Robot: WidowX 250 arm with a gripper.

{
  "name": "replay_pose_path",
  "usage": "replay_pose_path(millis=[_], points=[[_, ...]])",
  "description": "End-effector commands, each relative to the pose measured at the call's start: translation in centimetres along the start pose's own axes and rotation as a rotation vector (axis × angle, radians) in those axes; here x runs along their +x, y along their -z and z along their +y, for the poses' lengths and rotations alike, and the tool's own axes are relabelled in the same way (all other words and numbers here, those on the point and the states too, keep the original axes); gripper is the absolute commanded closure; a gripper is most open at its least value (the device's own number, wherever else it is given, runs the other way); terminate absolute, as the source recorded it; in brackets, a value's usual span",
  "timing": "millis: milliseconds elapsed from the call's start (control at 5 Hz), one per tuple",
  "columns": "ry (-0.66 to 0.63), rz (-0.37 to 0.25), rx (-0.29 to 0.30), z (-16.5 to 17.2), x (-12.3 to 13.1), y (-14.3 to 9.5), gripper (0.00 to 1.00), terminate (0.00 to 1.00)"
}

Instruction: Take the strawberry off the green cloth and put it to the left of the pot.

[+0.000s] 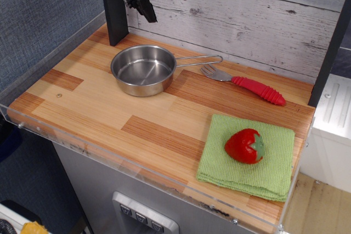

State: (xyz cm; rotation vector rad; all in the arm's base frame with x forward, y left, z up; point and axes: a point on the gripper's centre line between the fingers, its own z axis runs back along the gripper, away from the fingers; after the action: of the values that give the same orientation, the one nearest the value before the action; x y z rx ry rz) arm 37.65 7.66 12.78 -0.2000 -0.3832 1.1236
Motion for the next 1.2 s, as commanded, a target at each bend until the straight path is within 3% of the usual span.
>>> replay_pose_path(millis=[0,600,1000], points=[[0.0,0.0,0.0,0.0,0.0,0.0,0.0,0.0],[0.189,0.059,-0.058,1.2,-9.8,-2.9,0.0,0.0],[0.205,0.124,-0.056,2.4,-15.8,-2.0,0.0,0.0]])
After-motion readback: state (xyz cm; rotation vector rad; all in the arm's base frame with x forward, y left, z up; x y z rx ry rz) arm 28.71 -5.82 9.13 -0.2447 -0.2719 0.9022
